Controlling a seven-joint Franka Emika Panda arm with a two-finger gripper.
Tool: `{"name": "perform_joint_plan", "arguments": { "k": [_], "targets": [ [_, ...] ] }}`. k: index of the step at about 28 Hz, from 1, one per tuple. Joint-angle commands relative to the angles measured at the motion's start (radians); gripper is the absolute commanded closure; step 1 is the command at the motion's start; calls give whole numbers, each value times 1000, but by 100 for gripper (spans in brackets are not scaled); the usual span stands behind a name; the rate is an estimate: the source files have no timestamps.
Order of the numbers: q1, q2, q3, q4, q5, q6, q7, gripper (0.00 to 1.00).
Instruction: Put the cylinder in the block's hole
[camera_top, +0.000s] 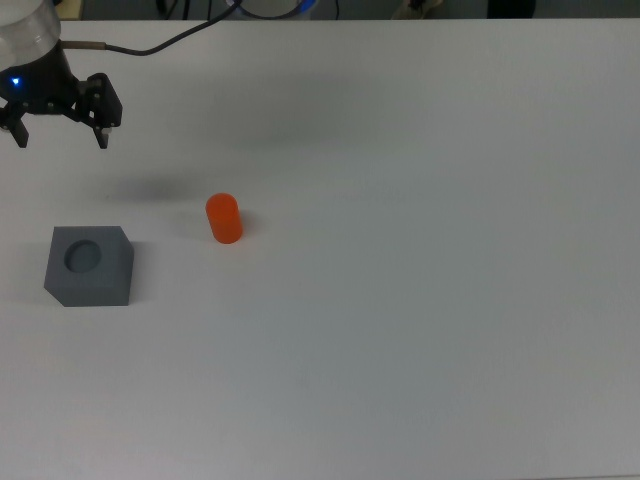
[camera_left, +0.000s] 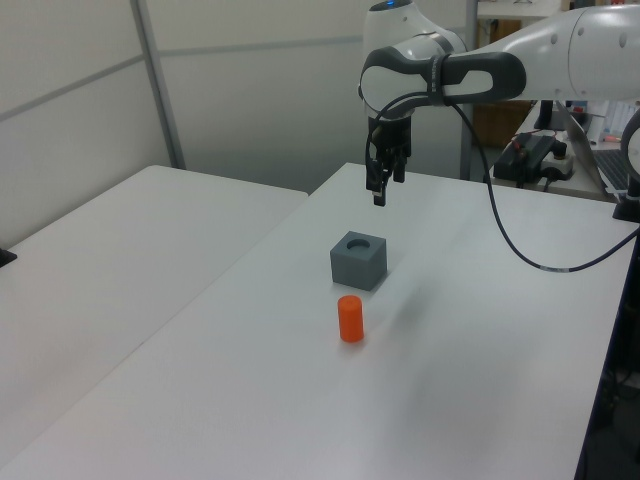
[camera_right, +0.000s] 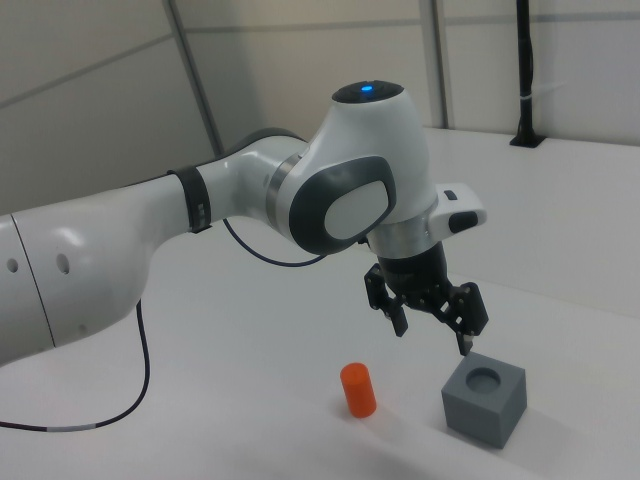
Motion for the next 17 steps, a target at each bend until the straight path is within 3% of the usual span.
{"name": "perform_joint_plan", "arguments": {
  "k": [1, 11, 17],
  "targets": [
    [0, -18, -2, -8, -27, -56, -1, 0],
    [10, -16, 1, -8, -27, -56, 9, 0],
    [40, -78, 5, -76, -23, -48, 4, 0]
  ]
}}
